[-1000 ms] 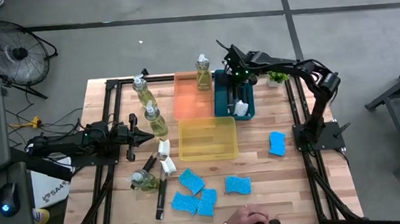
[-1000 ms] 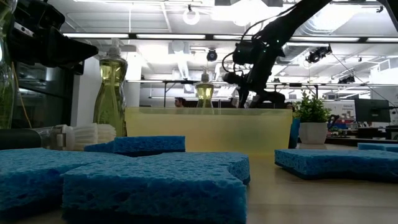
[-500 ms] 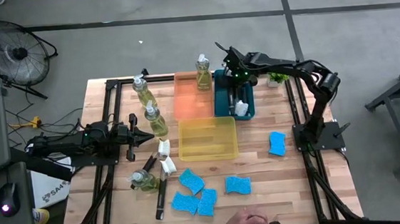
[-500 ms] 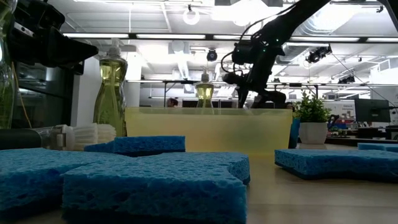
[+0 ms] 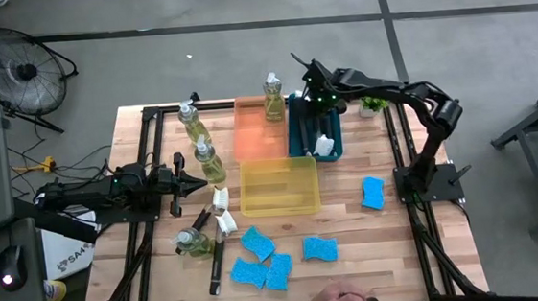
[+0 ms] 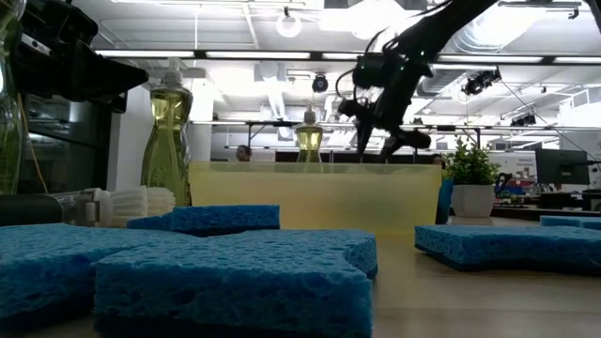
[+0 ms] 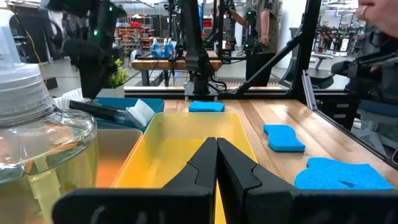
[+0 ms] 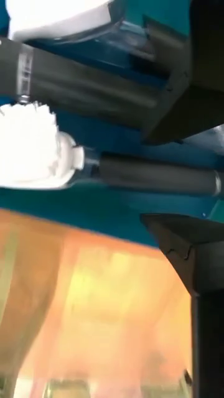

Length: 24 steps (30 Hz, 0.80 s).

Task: Pick & Place Kitchen Sink Supplies
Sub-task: Put the sponge into the yellow bin

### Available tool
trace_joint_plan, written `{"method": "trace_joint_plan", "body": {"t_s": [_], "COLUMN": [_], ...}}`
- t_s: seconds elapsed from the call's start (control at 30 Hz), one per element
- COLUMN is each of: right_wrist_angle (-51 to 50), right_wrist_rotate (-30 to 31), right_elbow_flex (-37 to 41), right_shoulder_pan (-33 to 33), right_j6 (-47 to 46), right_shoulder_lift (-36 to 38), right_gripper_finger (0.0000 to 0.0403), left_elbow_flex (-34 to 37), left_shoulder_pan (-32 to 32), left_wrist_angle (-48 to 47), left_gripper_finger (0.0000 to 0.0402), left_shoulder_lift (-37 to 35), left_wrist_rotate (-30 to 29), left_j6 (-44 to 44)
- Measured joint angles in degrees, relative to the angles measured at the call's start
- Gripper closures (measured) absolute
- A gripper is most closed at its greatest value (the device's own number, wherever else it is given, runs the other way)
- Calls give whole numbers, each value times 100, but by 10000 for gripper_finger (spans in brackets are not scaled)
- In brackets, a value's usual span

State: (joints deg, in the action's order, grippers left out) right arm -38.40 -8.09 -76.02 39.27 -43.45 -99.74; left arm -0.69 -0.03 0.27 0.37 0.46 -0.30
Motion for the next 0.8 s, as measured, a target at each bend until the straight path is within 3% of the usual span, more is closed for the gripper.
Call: {"method": "trace_joint_plan", "body": {"t_s": [0.33, 0.8], "right_wrist_angle": [-1447, -4454], "right_wrist_rotate": [-56, 1493], "right_elbow_flex": [-3, 0], "right_shoulder_pan": [-179, -1203], "right_j6": [1, -590], "right_shoulder_lift": [814, 2056], "right_gripper_finger": [219, 212], "left_elbow_flex": [0, 0], "left_shoulder_pan": [0, 1], "left_wrist_angle": [0, 0], "left_gripper_finger": [401, 401], "left_shoulder_lift": [1, 0], "left_wrist_rotate": [-1, 1], "left_j6": [0, 0]}}
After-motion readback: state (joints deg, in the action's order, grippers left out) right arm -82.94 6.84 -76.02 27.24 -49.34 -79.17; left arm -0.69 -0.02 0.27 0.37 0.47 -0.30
